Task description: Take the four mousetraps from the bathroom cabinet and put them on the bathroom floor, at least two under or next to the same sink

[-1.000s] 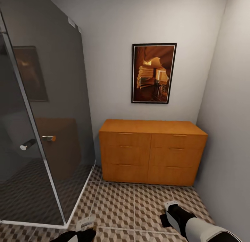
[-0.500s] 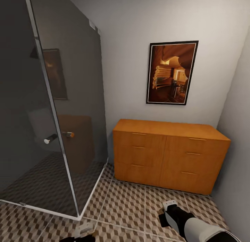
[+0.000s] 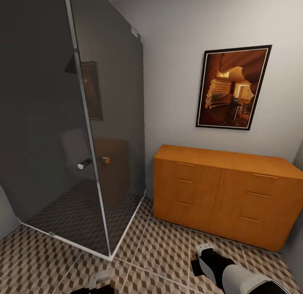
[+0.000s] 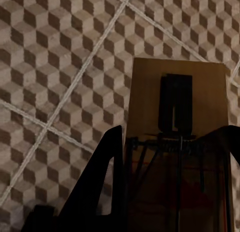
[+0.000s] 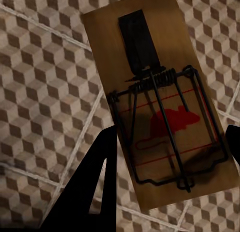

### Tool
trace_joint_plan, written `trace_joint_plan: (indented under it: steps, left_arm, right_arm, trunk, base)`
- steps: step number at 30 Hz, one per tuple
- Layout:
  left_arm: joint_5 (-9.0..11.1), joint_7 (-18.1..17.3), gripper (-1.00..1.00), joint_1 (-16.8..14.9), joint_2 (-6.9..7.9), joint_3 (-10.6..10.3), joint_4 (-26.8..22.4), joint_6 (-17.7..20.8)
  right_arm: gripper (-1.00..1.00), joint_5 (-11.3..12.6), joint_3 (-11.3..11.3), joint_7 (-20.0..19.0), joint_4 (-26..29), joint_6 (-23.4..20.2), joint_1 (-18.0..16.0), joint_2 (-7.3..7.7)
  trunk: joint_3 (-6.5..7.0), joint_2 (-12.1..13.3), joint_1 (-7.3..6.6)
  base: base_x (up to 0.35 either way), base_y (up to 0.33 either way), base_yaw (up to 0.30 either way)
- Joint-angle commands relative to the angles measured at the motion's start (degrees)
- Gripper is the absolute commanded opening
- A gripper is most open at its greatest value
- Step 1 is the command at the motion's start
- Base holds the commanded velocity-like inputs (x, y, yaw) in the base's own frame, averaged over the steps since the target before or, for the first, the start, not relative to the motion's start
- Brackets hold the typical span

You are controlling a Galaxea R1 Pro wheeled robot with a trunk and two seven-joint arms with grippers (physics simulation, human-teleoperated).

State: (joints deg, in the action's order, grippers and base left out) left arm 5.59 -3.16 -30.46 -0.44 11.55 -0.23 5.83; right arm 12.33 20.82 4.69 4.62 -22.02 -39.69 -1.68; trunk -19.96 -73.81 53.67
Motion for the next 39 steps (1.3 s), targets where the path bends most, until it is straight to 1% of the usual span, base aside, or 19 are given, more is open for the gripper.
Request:
trace_joint_plan:
  steps: [1, 6, 39]
  left_arm:
    - [0.48, -0.02, -1.0, -0.04, -0.01, 0.17, -0.03, 0.1]
    - [0.48, -0.01, -1.0, -0.04, 0.0, 0.17, -0.03, -1.06]
    - [0.48, -0.01, -1.0, -0.04, 0.0, 0.22, -0.03, -1.26]
  right_arm:
    - [-1.0, 0.68, 0.45, 0.23, 0.13, -0.3, -0.02, 0.01]
    - [-1.0, 0.68, 0.45, 0.23, 0.13, -0.3, -0.02, 0.01]
    - [-1.0, 0.6, 0.45, 0.22, 0.13, -0.3, -0.03, 0.03]
  trunk:
    - [-0.07, -0.04, 0.0]
    - [-0.07, -0.04, 0.0]
    - [-0.07, -0.04, 0.0]
  base:
    - [0.0, 0.0, 0.27]
    - [0.0, 0.0, 0.27]
    - [0.0, 0.0, 0.266]
